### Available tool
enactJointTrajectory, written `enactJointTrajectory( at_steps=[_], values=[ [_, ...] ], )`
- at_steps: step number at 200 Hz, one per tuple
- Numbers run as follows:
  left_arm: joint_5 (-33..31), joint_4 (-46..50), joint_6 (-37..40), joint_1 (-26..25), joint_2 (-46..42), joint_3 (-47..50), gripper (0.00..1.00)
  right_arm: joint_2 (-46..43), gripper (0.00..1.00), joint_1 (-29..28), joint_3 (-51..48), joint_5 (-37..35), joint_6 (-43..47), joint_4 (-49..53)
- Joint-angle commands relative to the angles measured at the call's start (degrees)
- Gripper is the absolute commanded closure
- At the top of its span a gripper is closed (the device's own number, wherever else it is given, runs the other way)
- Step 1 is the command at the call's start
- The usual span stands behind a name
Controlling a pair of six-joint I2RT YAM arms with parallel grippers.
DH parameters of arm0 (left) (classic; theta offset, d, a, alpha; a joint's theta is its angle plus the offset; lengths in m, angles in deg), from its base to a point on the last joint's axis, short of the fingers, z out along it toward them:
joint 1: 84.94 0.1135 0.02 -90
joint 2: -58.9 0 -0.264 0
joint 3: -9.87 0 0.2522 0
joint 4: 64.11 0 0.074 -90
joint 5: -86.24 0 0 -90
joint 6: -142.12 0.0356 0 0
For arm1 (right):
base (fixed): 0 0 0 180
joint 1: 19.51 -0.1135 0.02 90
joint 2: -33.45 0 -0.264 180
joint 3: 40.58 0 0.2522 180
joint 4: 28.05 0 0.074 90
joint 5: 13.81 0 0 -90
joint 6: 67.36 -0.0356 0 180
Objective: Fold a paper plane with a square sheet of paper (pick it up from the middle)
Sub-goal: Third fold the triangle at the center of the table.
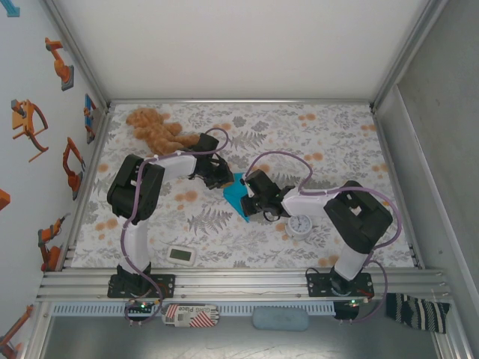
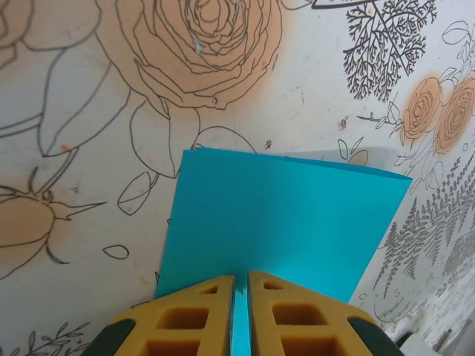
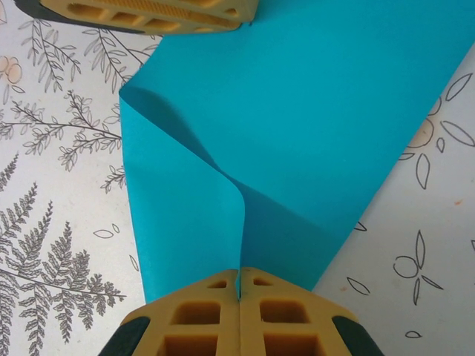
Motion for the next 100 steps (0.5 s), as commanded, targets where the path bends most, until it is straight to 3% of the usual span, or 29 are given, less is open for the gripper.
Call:
enactJointTrajectory(
  at_steps=[1,66,100],
  values=[
    [-1.3,4.1,1.2,-0.2,2.2,-0.2,0.85,0.9,1.0,0.4,0.1,-0.7,-1.0,0.1],
    [-0.9,4.6,1.3,-0.1,1.3,-1.2,0.85,1.6,1.0,0.4,0.1,-0.9,-1.0,0.3],
    [-0.9,3.7,0.8,0.5,-5.1,-1.3,0.79,1.6,1.0,0.4,0.0,-0.9,-0.9,0.5]
  ],
)
